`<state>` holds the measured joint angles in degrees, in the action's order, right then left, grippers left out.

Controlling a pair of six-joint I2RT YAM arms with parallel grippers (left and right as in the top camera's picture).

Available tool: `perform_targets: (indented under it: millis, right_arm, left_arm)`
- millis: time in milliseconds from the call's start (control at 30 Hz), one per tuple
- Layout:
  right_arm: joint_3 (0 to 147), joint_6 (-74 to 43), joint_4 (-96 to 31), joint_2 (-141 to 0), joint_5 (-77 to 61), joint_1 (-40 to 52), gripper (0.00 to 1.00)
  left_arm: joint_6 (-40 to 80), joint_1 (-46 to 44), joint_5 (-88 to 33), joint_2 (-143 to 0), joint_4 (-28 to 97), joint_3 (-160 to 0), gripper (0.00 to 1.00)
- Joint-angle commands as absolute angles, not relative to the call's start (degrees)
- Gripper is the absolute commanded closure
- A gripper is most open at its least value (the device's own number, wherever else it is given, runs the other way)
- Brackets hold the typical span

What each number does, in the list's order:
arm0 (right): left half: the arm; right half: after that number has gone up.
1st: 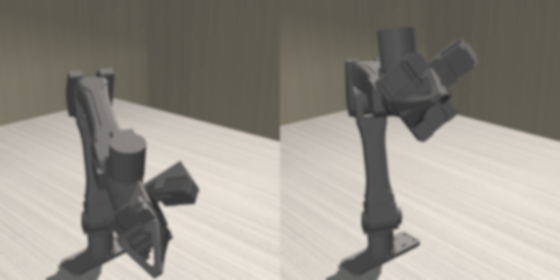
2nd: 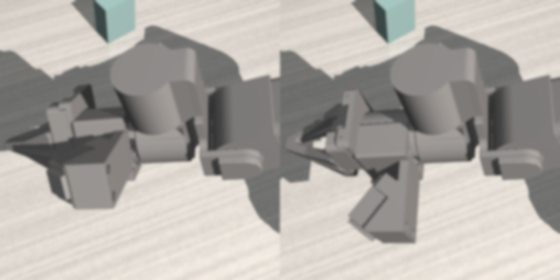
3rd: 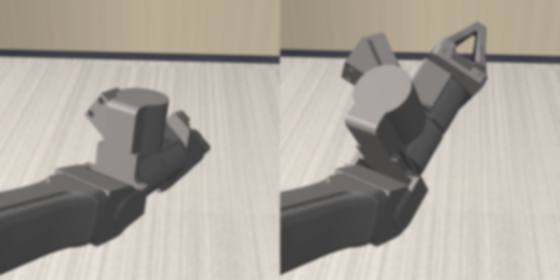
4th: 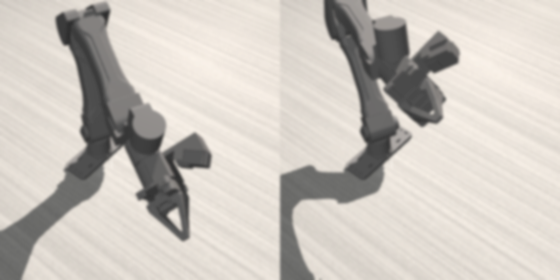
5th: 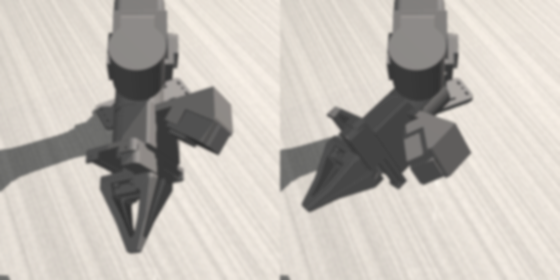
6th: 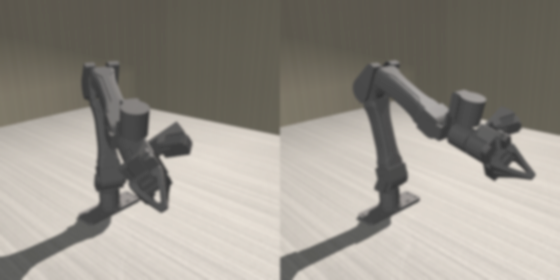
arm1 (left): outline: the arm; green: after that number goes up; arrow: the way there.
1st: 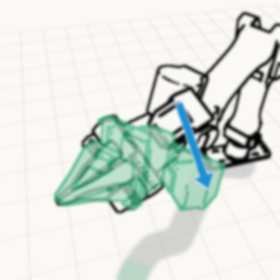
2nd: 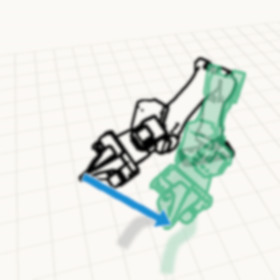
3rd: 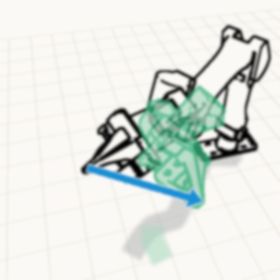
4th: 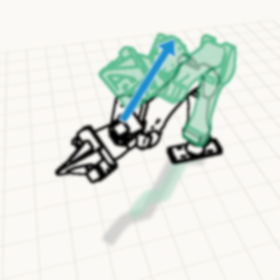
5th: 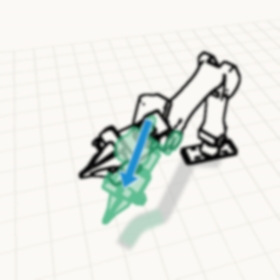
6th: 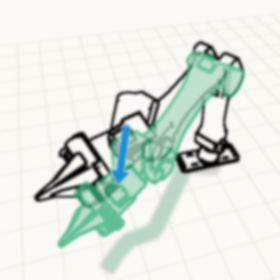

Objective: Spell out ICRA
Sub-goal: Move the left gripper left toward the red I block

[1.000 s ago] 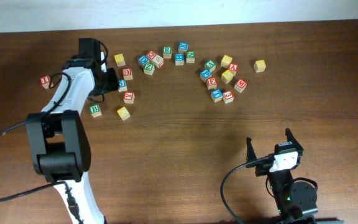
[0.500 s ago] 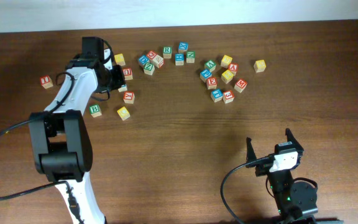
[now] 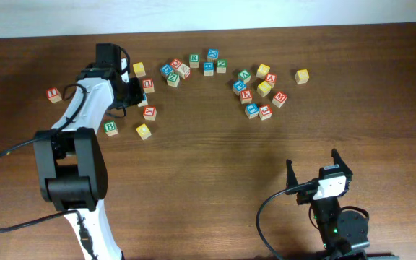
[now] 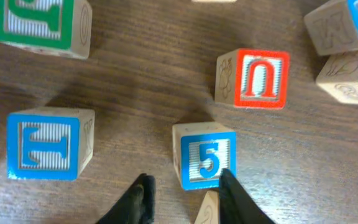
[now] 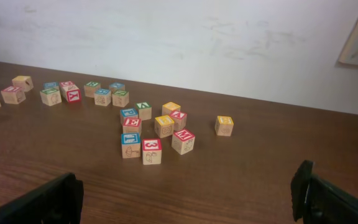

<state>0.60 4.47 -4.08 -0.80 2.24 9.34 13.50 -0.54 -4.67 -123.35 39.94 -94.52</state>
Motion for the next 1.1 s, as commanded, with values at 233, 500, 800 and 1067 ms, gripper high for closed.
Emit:
perform_targets:
  millis: [233,500,800,1067]
  right_arm:
    - [0.32,3.77,-4.54,-0.36,2.13,8.93,0.02]
    - [0.32,3.77,-4.54,-0.36,2.13,8.93,0.02]
    - [0.32,3.77,-4.54,-0.36,2.13,8.93,0.02]
    - [0.32,3.77,-4.54,-0.36,2.13,8.93,0.02]
  left_arm:
    - [13.45,3.18,-7.66,-124.18,40.69,-101.54,0.99]
    - [13.45,4.51,7.16,-124.18,44.27,-101.51,0.94]
    - [13.45,4.58,14.85,-124.4,45.56,-101.41,0.93]
    - [13.41,4.71,14.76,-125.69,47.92,-101.38,0.78]
